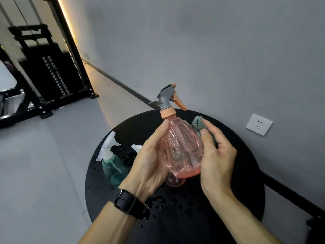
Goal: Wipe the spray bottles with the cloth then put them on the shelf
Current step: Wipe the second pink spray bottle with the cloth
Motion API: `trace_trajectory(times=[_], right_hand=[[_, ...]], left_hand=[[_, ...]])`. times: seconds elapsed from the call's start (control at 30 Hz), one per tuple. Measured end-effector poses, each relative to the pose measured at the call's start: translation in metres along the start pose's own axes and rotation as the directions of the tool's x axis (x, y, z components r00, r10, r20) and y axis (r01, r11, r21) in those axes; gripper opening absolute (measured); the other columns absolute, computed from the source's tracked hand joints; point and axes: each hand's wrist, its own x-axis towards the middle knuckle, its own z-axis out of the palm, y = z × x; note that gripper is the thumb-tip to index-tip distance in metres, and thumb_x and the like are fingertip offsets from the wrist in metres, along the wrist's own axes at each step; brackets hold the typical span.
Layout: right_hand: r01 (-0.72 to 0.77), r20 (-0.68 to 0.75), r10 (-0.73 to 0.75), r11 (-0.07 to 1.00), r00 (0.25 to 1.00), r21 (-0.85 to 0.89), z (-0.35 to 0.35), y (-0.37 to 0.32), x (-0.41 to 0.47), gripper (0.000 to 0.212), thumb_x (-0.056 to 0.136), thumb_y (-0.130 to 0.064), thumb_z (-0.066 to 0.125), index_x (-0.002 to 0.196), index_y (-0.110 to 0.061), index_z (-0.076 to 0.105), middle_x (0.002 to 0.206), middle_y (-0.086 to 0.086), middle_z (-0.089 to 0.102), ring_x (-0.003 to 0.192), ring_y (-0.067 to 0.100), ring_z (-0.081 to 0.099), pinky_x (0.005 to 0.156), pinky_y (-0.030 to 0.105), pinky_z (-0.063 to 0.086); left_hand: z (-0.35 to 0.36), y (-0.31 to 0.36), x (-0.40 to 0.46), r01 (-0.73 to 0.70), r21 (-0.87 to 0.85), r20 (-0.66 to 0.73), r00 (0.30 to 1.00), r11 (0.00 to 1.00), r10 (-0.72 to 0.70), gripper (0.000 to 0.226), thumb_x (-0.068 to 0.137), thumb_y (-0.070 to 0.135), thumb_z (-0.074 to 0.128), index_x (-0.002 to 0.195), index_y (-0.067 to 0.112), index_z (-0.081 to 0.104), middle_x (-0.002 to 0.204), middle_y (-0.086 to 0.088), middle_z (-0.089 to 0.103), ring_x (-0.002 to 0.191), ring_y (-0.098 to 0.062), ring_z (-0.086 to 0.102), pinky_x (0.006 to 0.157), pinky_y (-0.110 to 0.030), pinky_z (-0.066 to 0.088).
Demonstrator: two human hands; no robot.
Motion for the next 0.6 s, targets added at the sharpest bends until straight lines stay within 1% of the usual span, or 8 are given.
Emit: trace_trajectory(times=[0.1,0.17,0.3,0.4,0.47,0.5,0.53,0.6], right_hand=[[-0.025,0.024,0.024,1.000,0.999,0.020,0.010,0.003,-0.008,0.028,0.098,-0.013,0.054,0.116,-0.031,0.068,0.109,-0.009,0.072,0.101,0.008,0.069,0.085,0.034,0.058],[-0.028,0.036,0.027,1.000,0.999,0.012,0.016,0.004,-0.012,0.028,0.098,-0.013,0.054,0.119,-0.027,0.068,0.109,-0.009,0.072,0.100,0.008,0.069,0.082,0.031,0.059],[-0.027,0.080,0.029,0.999,0.996,-0.023,0.025,0.004,-0.015,0.028,0.098,-0.014,0.054,0.118,-0.028,0.069,0.108,-0.012,0.072,0.100,0.008,0.069,0.085,0.039,0.058],[-0.006,0.149,0.018,0.997,0.989,-0.081,0.027,0.002,-0.012,0.028,0.098,-0.014,0.054,0.119,-0.027,0.068,0.109,-0.012,0.072,0.099,0.006,0.069,0.084,0.036,0.059],[0.078,0.189,-0.053,0.989,0.981,-0.124,0.028,-0.001,-0.009,0.029,0.098,-0.013,0.054,0.122,-0.025,0.067,0.113,-0.013,0.070,0.104,0.001,0.066,0.087,0.029,0.057],[0.152,0.219,-0.118,0.977,0.969,-0.149,0.029,-0.004,-0.008,0.030,0.098,-0.011,0.054,0.123,-0.024,0.066,0.115,-0.014,0.069,0.107,-0.001,0.064,0.089,0.025,0.056],[0.244,0.263,-0.193,0.953,0.945,-0.177,0.031,-0.006,-0.007,0.031,0.098,-0.009,0.054,0.124,-0.022,0.065,0.118,-0.015,0.067,0.111,-0.003,0.061,0.092,0.021,0.053],[0.434,0.386,-0.325,0.869,0.863,-0.239,0.036,-0.006,-0.007,0.032,0.096,-0.003,0.055,0.124,-0.016,0.064,0.125,-0.013,0.063,0.120,-0.004,0.055,0.099,0.017,0.046]], left_hand=[[-0.002,-0.004,-0.002,-0.042,0.119,-0.104,0.993,0.992,0.055,0.044,0.092,0.048,0.058,0.114,0.012,0.071,0.114,-0.014,0.071,0.103,-0.028,0.070,0.092,-0.048,0.055],[-0.005,-0.006,-0.002,-0.047,0.154,-0.142,0.987,0.987,0.069,0.046,0.088,0.055,0.056,0.101,0.016,0.077,0.108,-0.015,0.074,0.094,-0.027,0.072,0.086,-0.045,0.058],[-0.018,-0.006,-0.004,-0.039,0.190,-0.182,0.981,0.981,0.074,0.058,0.092,0.065,0.041,0.093,0.021,0.079,0.105,-0.012,0.075,0.094,-0.027,0.073,0.091,-0.049,0.055],[-0.023,-0.006,-0.006,-0.035,0.220,-0.240,0.967,0.975,0.088,0.055,0.094,0.062,0.042,0.095,0.021,0.078,0.104,-0.012,0.076,0.094,-0.029,0.073,0.094,-0.052,0.054],[-0.023,-0.007,-0.006,-0.032,0.246,-0.285,0.953,0.969,0.104,0.053,0.095,0.057,0.045,0.104,0.015,0.076,0.106,-0.015,0.075,0.094,-0.033,0.072,0.094,-0.053,0.055],[-0.023,-0.008,-0.007,-0.032,0.254,-0.300,0.947,0.967,0.111,0.052,0.096,0.055,0.046,0.106,0.012,0.074,0.105,-0.016,0.075,0.093,-0.033,0.072,0.091,-0.052,0.056],[-0.023,-0.008,-0.007,-0.035,0.263,-0.311,0.943,0.964,0.119,0.050,0.097,0.052,0.046,0.106,0.011,0.074,0.102,-0.014,0.075,0.090,-0.031,0.072,0.087,-0.048,0.057],[-0.022,-0.008,-0.007,-0.044,0.288,-0.309,0.941,0.957,0.136,0.045,0.100,0.047,0.045,0.099,0.015,0.077,0.094,-0.009,0.076,0.085,-0.025,0.073,0.081,-0.041,0.057]])
